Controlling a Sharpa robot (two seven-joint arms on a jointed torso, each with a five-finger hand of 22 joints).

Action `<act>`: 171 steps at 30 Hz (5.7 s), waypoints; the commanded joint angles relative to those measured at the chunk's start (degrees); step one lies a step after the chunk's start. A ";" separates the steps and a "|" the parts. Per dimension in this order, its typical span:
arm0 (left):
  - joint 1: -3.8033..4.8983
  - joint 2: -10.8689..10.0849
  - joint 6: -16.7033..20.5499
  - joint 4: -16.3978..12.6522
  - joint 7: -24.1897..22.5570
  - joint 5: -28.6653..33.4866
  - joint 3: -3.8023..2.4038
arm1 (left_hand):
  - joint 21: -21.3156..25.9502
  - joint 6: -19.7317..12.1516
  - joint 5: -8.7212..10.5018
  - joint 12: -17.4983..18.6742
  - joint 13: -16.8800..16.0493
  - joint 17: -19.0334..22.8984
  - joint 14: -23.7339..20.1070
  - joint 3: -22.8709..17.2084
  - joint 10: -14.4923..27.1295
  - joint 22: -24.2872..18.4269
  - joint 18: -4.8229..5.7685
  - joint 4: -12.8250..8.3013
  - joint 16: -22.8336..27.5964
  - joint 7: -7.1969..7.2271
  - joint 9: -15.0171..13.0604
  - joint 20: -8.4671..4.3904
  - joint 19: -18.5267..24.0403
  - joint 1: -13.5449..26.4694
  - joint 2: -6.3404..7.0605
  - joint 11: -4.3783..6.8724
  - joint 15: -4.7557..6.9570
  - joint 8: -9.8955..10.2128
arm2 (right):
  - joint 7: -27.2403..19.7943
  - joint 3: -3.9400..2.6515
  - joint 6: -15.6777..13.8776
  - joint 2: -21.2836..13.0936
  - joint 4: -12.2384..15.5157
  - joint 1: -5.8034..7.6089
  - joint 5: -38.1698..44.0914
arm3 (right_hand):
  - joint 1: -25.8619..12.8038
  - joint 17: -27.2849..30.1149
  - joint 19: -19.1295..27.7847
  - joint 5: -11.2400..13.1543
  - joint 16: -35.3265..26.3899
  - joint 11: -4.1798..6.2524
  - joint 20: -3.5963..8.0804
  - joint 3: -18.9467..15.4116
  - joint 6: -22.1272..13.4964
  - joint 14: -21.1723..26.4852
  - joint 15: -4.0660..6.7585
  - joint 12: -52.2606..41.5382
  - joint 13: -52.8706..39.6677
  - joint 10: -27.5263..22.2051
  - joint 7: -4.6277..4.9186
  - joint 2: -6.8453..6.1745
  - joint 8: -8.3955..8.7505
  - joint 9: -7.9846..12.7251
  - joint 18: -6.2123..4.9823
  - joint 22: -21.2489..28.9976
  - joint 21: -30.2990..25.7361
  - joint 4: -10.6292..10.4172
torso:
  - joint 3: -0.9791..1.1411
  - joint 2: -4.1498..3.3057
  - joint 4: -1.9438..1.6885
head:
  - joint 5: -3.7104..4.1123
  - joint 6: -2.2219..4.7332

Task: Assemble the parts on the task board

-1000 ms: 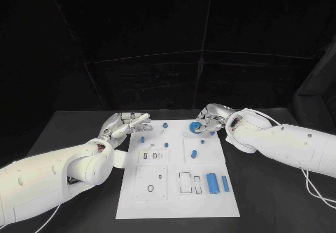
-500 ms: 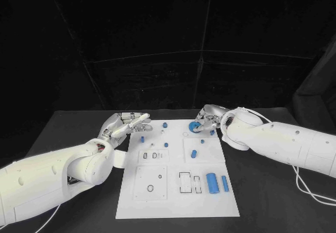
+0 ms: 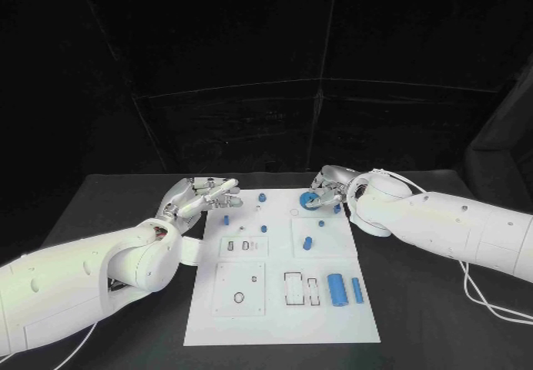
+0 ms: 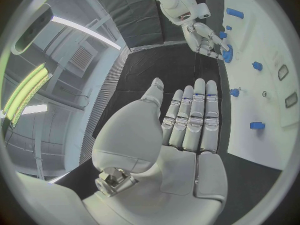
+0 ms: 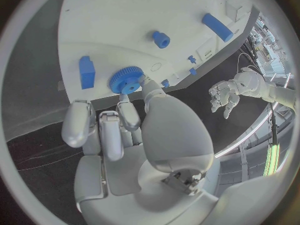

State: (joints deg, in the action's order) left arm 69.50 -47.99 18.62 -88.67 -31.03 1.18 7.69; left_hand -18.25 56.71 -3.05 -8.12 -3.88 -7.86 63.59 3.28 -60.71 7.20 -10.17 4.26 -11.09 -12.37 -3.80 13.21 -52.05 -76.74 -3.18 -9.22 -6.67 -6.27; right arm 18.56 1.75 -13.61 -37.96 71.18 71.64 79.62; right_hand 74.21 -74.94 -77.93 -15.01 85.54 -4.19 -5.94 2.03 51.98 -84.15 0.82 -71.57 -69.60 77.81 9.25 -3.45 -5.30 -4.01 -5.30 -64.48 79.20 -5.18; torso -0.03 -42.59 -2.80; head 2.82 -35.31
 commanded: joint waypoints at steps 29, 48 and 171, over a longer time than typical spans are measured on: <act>0.04 0.12 -1.29 0.25 0.29 -0.02 -0.03 | -0.11 0.32 0.05 0.20 0.06 -0.05 0.21 0.04 -0.16 -0.06 -0.32 -0.28 0.22 0.03 0.04 -0.01 -0.09 0.07 -0.34 -0.04 -0.09 0.30 | 0.01 0.00 -6.52 0.91 0.35 0.07 5.91 | 6.04 -4.53 -1.86 7.17 1.03 2.65 1.85 5.98 9.91 -3.85 1.55 -7.34 -8.47 4.76 -3.00 3.89 -5.41 -1.50 0.95 -3.40 1.86 3.83 | 0.03 0.01 0.13 | -0.02 -0.34; 0.07 -0.37 -1.12 0.58 0.29 -0.02 -0.03 | -0.09 0.34 0.05 0.27 0.06 -0.07 0.24 0.06 -0.18 -0.08 -0.32 -0.35 0.30 0.05 0.04 -0.01 -0.09 0.07 -0.41 -0.02 -0.08 0.36 | -0.66 -0.03 -10.68 4.93 5.98 0.05 10.54 | 4.20 -4.91 -2.52 5.29 1.12 2.30 2.07 7.88 8.57 -3.93 1.44 -6.95 -8.48 4.64 -2.42 2.53 -3.53 -0.79 1.20 -4.49 2.34 3.76 | -0.11 -0.01 -0.11 | -0.47 -1.01; -0.33 0.07 -2.09 1.35 0.37 -0.02 0.08 | -0.07 0.54 0.05 0.44 0.04 -0.18 0.46 0.09 -0.44 -0.17 -0.34 -0.75 0.49 0.14 0.01 -0.05 -0.18 -0.14 -0.67 0.06 -0.02 0.48 | -23.68 0.13 -1.74 -11.43 0.09 -3.73 -8.34 | 6.66 -9.51 -2.60 2.59 2.46 -0.14 -0.16 3.39 1.35 -4.63 -0.82 -4.97 -6.47 2.26 0.20 0.31 -0.44 -0.18 1.35 -5.48 2.75 0.30 | 0.15 -0.05 0.20 | 1.26 -1.30</act>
State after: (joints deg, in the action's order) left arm 69.10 -47.99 17.12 -87.28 -30.32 1.19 7.81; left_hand -18.25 56.92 -3.05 -7.93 -3.89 -7.96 63.59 3.45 -60.71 7.12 -10.17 3.78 -10.86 -12.16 -3.82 13.21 -52.05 -76.96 -3.40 -9.22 -6.67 -6.00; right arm -5.21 1.89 -15.11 -49.44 71.32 67.86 71.34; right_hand 80.91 -74.91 -80.17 -12.65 87.68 -4.40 -6.14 5.49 52.98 -84.05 -0.51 -76.33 -74.99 79.65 9.37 -3.82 -5.48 -4.11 -4.43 -69.92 81.60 -5.20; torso 0.13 -42.65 -2.53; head 4.02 -36.60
